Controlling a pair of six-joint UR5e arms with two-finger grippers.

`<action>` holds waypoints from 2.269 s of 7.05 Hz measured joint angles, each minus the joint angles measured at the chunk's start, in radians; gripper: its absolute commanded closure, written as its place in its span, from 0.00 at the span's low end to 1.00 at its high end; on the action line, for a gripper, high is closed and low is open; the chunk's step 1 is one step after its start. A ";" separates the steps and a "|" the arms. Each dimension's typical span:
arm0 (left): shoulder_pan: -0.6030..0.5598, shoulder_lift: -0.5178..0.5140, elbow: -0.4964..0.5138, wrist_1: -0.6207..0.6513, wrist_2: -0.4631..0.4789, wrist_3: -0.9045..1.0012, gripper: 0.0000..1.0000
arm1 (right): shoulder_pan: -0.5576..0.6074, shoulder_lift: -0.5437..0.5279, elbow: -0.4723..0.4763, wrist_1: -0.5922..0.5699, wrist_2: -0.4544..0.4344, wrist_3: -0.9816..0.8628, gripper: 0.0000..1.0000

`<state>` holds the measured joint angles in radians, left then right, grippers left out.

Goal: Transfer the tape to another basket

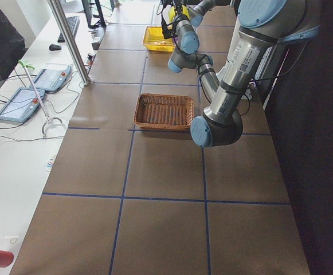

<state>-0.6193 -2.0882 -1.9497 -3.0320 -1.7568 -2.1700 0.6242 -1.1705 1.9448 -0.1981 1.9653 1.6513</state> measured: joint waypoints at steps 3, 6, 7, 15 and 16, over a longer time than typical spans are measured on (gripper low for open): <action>-0.036 -0.003 0.003 0.001 0.000 -0.069 0.00 | -0.016 -0.015 0.013 0.002 -0.006 0.013 1.00; -0.029 0.011 -0.001 0.002 -0.003 -0.071 0.00 | -0.020 -0.014 0.015 0.002 -0.025 0.031 1.00; -0.025 0.014 -0.002 0.003 -0.004 -0.071 0.00 | -0.019 -0.015 0.015 0.002 -0.037 0.034 1.00; 0.071 -0.016 -0.015 0.007 0.072 -0.164 0.42 | -0.074 -0.014 0.015 -0.005 -0.146 0.036 1.00; 0.071 -0.017 -0.014 0.007 0.076 -0.166 0.72 | -0.090 -0.012 0.016 -0.005 -0.169 0.035 1.00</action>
<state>-0.5479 -2.1048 -1.9634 -3.0250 -1.6805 -2.3358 0.5340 -1.1826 1.9611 -0.2032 1.7960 1.6864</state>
